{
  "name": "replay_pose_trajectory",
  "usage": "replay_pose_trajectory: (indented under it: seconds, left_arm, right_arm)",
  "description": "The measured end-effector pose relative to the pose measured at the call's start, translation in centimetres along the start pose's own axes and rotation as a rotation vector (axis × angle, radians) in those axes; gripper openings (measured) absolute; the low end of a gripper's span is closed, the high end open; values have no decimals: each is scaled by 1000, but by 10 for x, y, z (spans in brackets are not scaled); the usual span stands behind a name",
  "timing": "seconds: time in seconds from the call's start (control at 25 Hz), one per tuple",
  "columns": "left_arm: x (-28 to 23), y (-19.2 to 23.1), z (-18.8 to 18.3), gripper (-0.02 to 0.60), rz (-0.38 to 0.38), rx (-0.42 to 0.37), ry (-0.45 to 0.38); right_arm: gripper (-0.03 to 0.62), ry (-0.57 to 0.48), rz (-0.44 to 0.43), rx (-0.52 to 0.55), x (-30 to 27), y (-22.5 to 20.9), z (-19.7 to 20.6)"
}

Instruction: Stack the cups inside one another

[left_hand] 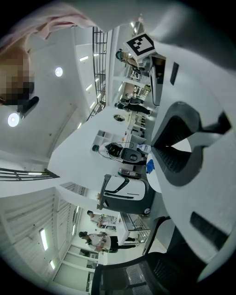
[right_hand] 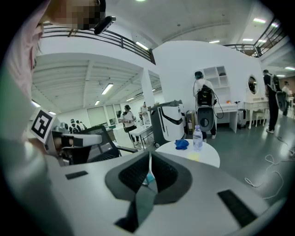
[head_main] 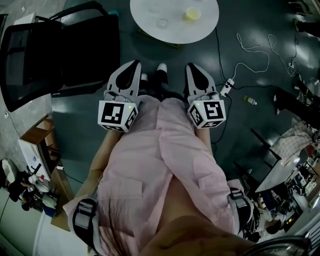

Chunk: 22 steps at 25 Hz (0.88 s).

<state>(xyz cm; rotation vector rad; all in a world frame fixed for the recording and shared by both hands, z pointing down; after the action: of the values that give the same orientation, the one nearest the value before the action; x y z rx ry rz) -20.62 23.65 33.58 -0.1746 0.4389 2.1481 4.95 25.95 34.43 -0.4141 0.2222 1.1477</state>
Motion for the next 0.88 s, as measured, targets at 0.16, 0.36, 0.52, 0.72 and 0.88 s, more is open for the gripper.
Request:
replay_pose_trajectory:
  seconds: [0.16, 0.36, 0.52, 0.72, 0.88]
  left_arm:
    - [-23, -6, -2, 15, -31, -6, -4]
    - [-47, -20, -6, 15, -53, -19, -18]
    - [-60, -35, -8, 15, -62, -15, -21]
    - [-68, -42, -8, 15, -80, -13, -28]
    - [-71, -46, -11, 15, -80, -17, -35]
  right_arm:
    - [35, -13, -18, -15, -10, -27, -5]
    - [35, -33, -42, -7, -16, -58, -15]
    - [35, -40, -56, -3, -15, -79, -19]
    - [35, -51, -59, -11, -16, -95, -22]
    - [35, -65, -45, -17, -12, -101, -23]
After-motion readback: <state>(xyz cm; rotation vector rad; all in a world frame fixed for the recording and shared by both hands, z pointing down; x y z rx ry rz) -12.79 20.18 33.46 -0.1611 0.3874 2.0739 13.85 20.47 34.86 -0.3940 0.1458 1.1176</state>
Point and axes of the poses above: the fingertips, and each gripper's own axes: x backward along the fingers, y to its left, z out of its underside, the point moved 10 cm from there along x, backward along the fingers, and after that the axes turned 1 degree about y, right-handed, at the moved point
